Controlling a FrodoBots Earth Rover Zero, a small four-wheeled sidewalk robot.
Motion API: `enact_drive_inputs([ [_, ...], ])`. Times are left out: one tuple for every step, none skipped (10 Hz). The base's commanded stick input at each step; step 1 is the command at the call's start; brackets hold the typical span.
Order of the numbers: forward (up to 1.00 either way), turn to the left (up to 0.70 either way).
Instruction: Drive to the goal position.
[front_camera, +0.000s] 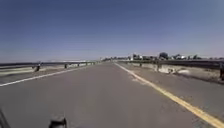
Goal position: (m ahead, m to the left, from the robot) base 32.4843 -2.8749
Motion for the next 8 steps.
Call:
enact_drive_inputs([
  [1.00,0.00],
  [1.00,0.00],
  [1.00,0.00],
  [1.00,0.00],
  [1.00,0.00],
  [1.00,0.00],
  [1.00,0.00],
  [1.00,0.00],
])
